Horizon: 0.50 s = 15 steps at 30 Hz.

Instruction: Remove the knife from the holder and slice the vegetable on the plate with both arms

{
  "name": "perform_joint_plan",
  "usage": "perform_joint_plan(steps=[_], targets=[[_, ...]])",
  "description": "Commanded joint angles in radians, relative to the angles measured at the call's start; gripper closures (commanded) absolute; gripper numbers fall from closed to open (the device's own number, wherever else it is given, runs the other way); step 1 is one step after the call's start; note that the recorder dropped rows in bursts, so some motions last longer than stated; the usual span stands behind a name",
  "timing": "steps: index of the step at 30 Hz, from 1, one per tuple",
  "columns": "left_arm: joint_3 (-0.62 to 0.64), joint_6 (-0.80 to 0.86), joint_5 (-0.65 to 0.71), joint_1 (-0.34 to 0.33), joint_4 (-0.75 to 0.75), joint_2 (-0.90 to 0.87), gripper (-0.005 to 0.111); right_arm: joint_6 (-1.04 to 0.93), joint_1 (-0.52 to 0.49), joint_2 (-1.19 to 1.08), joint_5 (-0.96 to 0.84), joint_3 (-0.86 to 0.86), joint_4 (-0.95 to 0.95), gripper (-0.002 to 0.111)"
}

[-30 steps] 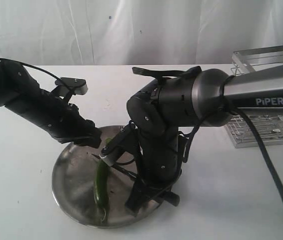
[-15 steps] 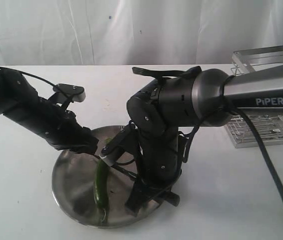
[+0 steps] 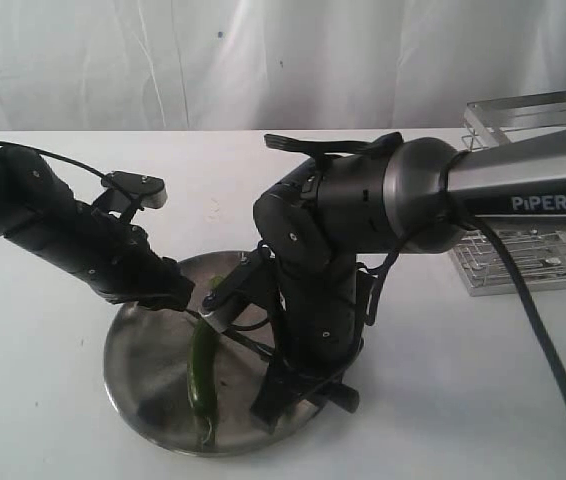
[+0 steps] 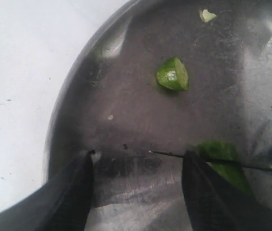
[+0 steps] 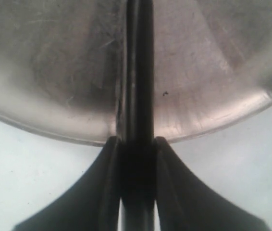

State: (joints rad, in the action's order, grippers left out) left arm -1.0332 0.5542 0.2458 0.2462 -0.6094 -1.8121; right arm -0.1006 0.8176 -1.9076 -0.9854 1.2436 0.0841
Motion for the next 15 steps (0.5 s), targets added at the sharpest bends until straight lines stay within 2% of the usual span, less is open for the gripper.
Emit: perform_joint_plan(steps=[1, 15], targets=[[0.007, 0.004, 0.016, 0.005, -0.016, 0.007, 0.048, -0.016, 0.002, -0.011, 0.005, 0.002, -0.011, 0.108], [0.007, 0.004, 0.017, 0.005, -0.018, 0.007, 0.048, -0.027, 0.002, -0.031, 0.042, 0.002, -0.033, 0.108]])
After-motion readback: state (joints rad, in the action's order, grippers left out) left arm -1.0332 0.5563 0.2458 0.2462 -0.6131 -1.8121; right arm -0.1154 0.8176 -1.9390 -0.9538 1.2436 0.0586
